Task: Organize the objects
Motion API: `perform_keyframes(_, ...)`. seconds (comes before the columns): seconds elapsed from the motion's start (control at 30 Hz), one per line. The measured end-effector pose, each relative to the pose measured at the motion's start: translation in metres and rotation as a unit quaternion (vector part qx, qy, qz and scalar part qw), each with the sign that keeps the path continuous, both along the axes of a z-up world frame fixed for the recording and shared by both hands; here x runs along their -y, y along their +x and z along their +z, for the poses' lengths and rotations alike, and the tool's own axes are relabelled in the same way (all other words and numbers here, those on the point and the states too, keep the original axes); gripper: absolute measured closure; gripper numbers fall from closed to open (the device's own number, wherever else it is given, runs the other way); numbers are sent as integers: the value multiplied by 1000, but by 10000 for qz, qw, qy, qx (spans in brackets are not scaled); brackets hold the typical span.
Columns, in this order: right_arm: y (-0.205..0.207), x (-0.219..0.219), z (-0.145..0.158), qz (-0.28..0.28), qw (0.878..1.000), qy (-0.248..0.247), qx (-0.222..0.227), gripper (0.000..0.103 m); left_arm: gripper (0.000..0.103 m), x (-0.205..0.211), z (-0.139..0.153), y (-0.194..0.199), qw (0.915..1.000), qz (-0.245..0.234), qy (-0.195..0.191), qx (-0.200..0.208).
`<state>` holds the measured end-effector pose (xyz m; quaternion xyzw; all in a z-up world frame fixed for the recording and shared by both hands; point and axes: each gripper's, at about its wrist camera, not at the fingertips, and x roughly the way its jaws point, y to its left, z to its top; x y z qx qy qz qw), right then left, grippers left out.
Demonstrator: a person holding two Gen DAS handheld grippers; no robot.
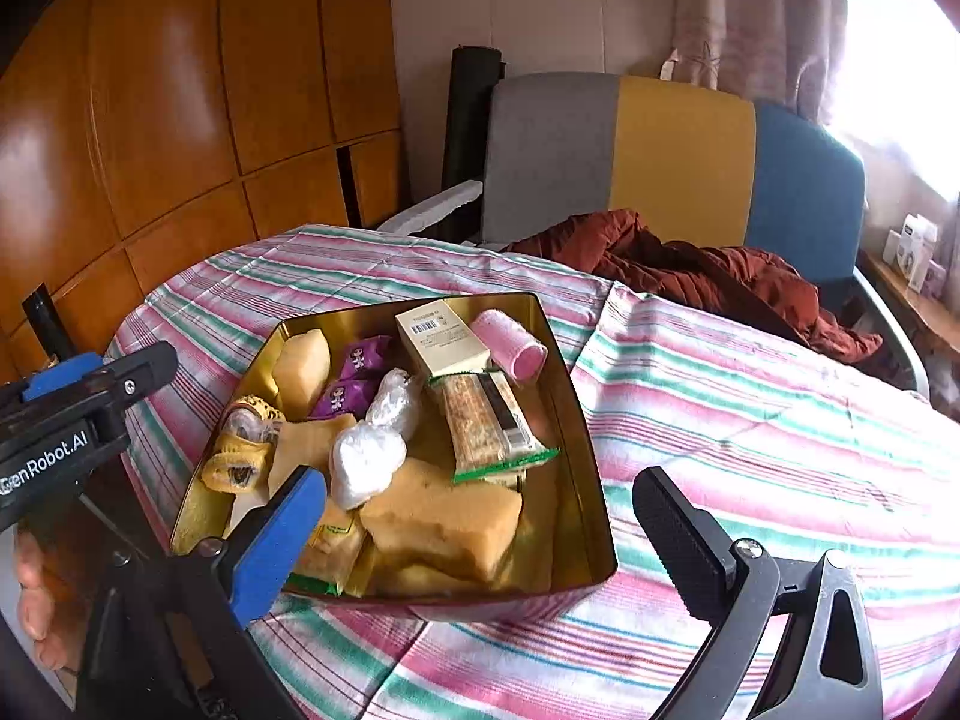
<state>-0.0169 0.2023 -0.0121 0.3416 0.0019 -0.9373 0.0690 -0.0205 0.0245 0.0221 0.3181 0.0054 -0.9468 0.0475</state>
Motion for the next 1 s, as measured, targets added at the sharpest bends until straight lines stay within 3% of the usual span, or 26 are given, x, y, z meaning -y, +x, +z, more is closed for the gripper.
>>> perform_keyframes(0.17,6,2,-2,-23,10000,13,-30,0,31,1,-6,5,9997,-140,176,110)
perform_keyframes(0.37,11,0,-3,-120,9999,21,-47,0,39,1,-16,8,9984,-235,414,290)
perform_keyframes(0.57,11,2,-7,-82,10000,48,26,0,40,-2,-16,9,9990,-275,292,192)
perform_keyframes(0.73,9,5,-10,-55,9999,60,79,0,50,0,-15,9,9991,-276,289,109)
perform_keyframes(0.93,7,5,-12,-43,9999,63,106,0,50,-1,-15,9,9997,-232,113,37)
perform_keyframes(1.0,7,5,-12,-41,9999,68,124,0,50,0,-17,7,9993,-247,217,154)
